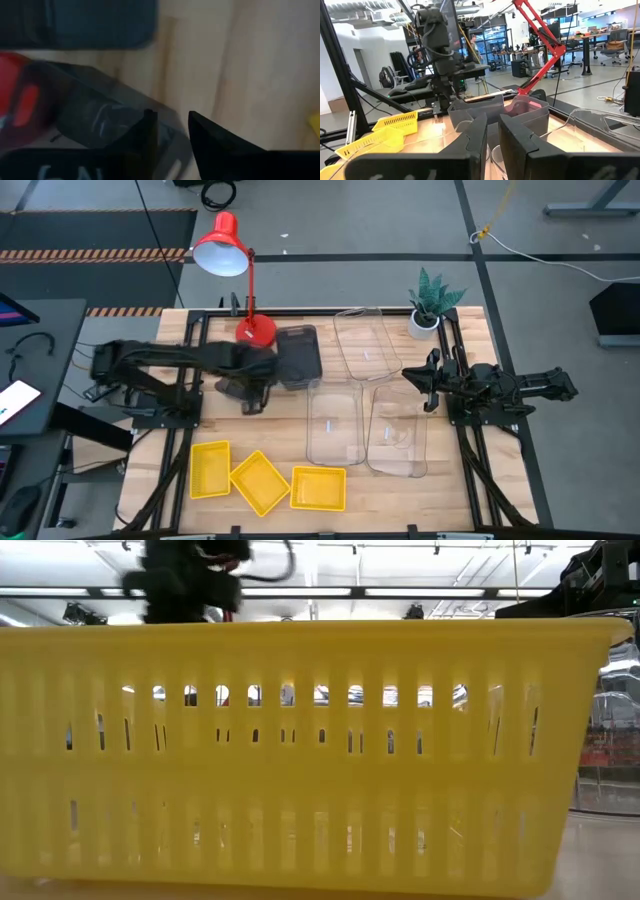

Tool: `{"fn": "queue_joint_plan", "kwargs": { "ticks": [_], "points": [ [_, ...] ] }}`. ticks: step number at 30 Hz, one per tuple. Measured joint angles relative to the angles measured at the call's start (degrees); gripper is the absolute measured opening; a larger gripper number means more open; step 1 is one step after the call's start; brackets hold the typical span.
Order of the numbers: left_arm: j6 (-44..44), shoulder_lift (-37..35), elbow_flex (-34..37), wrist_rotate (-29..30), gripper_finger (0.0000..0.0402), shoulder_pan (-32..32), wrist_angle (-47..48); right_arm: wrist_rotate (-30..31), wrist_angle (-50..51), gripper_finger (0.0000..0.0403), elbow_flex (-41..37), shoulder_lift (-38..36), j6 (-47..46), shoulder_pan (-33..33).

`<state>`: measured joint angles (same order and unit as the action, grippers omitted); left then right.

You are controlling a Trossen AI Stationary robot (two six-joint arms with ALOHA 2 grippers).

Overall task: Stack baskets by color
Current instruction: Stack the left black bin on top of the right black bin

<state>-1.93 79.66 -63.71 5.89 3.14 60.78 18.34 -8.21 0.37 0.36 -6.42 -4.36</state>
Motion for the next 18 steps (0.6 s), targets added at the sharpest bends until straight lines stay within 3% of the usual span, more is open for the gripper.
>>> {"fn": "queue_joint_plan", "kwargs": {
  "ticks": [6, 10, 18],
  "points": [
    [-5.34, -7.14, 7.75, 2.22, 0.0107, -3.67, 0.94, 0.0, 0.13, 0.0054, 0.01, 0.0, 0.0, 0.0],
    [-7.89, -6.37, 10.15, 1.55, 0.014, -4.7, 3.94, 0.0, 0.11, 0.0054, 0.01, 0.0, 0.0, 0.02],
    [-3.66, -2.33, 11.0, 4.53, 0.0193, -4.99, 5.93, 0.01, 0.2, 0.0054, -0.01, 0.0, 0.0, 0.02]
  ]
}}
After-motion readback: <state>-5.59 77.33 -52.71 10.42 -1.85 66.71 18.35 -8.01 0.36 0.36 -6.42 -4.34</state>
